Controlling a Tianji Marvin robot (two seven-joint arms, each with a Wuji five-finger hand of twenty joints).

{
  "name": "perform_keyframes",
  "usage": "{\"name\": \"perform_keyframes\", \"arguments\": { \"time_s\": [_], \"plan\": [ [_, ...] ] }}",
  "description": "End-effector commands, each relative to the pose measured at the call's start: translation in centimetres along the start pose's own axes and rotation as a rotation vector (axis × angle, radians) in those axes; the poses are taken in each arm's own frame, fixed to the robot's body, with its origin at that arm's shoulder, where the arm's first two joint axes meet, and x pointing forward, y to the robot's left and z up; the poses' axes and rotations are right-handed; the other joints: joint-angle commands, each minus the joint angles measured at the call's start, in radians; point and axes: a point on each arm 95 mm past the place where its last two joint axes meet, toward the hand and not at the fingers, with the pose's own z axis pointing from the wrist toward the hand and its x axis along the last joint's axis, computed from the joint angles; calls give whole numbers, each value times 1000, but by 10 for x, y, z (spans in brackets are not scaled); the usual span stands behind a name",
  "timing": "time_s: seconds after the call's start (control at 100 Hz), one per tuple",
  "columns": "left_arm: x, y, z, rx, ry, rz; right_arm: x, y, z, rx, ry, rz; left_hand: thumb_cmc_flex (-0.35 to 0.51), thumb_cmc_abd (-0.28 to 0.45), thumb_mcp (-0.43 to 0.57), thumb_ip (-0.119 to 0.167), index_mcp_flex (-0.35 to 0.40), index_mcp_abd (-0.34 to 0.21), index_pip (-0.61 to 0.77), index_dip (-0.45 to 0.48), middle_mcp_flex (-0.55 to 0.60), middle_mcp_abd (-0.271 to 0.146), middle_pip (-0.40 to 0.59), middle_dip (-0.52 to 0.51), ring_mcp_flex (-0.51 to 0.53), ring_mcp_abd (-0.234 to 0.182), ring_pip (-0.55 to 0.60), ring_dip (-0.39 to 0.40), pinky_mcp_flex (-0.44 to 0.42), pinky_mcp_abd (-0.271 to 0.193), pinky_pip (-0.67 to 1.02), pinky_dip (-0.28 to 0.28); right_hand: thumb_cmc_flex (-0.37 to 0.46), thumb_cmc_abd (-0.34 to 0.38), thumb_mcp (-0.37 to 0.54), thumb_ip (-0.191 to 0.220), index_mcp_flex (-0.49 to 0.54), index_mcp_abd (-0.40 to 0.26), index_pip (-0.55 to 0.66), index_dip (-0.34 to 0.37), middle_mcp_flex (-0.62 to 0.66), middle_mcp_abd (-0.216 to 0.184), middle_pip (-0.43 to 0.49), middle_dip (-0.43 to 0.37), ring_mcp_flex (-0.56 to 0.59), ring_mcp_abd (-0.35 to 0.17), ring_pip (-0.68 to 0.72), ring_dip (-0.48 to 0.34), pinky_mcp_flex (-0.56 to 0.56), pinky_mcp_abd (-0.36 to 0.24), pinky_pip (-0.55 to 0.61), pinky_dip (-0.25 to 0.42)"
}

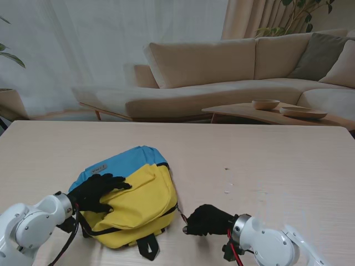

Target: Pack books into the school bag then zip close the school bag

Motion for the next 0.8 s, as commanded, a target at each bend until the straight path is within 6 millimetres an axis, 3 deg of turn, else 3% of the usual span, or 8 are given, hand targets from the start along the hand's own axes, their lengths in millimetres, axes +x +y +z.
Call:
{"name": "perform_keyframes", "arguments": {
  "time_s": [0.0, 0.16, 0.24, 0.42, 0.5, 0.64, 0.79],
  "plan": [
    [5, 1, 1, -37, 23, 3, 5, -19, -4, 55, 28, 14, 45, 30, 59, 23, 38, -71, 99, 55, 24, 31, 47, 38, -14, -1, 20, 29, -5, -20, -11, 33, -38, 12, -23, 24, 60, -7, 50, 21, 21, 7, 33, 7, 40, 15, 42, 1, 14, 13, 70, 15],
    [11, -1, -2, -106, 66, 7, 12, -33, -10, 88, 71, 28, 127, 24, 101, 29, 45, -61, 284, 31, 30, 29, 62, 44, -13, -5, 24, 40, -4, -26, -11, 37, -38, 13, -25, 24, 54, -8, 47, 21, 18, 8, 32, 5, 38, 16, 41, 0, 12, 11, 69, 14],
    [12, -3, -7, -109, 67, 11, 15, -36, -11, 96, 83, 31, 136, 28, 99, 28, 50, -61, 298, -3, 31, 27, 63, 41, -13, -5, 21, 39, -4, -28, -11, 37, -39, 14, -25, 24, 53, -12, 44, 20, 15, 6, 29, 3, 36, 15, 39, -1, 10, 10, 68, 14],
    [16, -8, -29, -73, 51, -14, 19, -33, -7, 70, 77, 37, 40, 40, 15, 22, 38, -66, 249, -57, 22, 64, 51, 32, -15, 6, 18, 31, -4, -15, -20, 27, -37, 13, -25, 23, 51, -10, 36, 17, 12, 9, 24, -2, 29, 16, 32, -3, 3, 11, 65, 13],
    [19, -11, -39, -58, 42, -29, 19, -29, -5, 56, 70, 38, 6, 55, -36, 25, 36, -26, 227, -62, 21, 95, 51, 31, -17, 23, 22, 36, -6, -1, -23, 23, -35, 10, -24, 23, 51, -9, 35, 16, 12, 9, 25, -4, 29, 16, 32, -3, 3, 11, 64, 13],
    [24, -16, -51, -37, 32, -59, 19, -27, -3, 45, 61, 42, -15, 78, -103, 30, 36, 39, 203, -64, 21, 112, 55, 28, -19, 36, 26, 52, -7, 8, -26, 17, -34, 10, -24, 22, 51, -8, 34, 15, 11, 10, 26, -5, 29, 18, 31, -3, 3, 12, 64, 13],
    [35, -19, -46, 1, 2, -104, 20, -24, -1, 29, 58, 46, -42, 113, -190, 32, 40, 100, 176, -84, 23, 134, 62, 22, -21, 53, 27, 60, -6, 28, -42, -7, -34, 9, -24, 22, 52, -8, 34, 14, 10, 10, 25, -6, 28, 18, 31, -3, 3, 12, 64, 13]
  ]
}}
